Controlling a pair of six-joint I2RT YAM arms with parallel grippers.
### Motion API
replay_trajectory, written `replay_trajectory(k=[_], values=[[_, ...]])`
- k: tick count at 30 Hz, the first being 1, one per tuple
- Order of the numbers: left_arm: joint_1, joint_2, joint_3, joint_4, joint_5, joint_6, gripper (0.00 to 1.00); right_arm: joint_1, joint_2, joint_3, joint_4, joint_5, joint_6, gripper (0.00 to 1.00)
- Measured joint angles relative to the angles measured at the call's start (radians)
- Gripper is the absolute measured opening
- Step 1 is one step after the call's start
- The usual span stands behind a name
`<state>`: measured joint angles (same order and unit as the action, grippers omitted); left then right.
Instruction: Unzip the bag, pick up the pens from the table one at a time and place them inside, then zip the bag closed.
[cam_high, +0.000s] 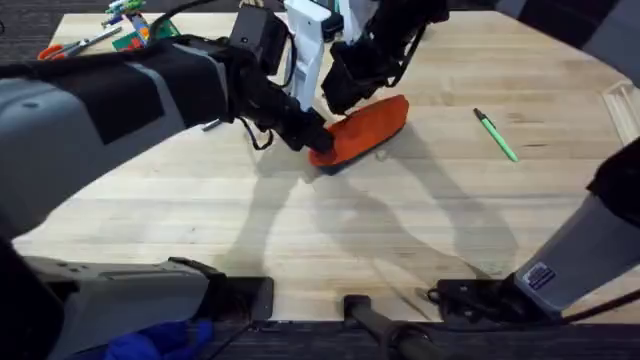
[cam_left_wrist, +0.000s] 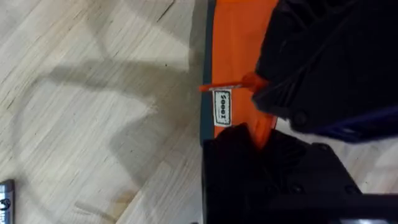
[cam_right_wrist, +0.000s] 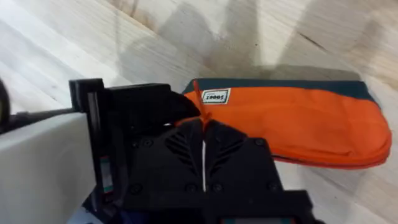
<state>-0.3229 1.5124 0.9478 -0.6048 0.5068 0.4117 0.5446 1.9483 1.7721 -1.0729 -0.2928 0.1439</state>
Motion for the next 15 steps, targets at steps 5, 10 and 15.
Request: replay_trajectory(k=[5, 10, 15], values=[[0.000, 0.000, 0.000, 0.000, 0.000, 0.000, 0.042, 0.005, 0.000, 0.000, 0.002, 0.000, 0.037, 0.031], [0.000, 0.000, 0.000, 0.000, 0.000, 0.000, 0.042, 0.010, 0.000, 0.000, 0.007, 0.000, 0.068, 0.031], [0.000, 0.000, 0.000, 0.000, 0.000, 0.000, 0.042, 0.026, 0.000, 0.000, 0.018, 0.000, 0.088, 0.031]])
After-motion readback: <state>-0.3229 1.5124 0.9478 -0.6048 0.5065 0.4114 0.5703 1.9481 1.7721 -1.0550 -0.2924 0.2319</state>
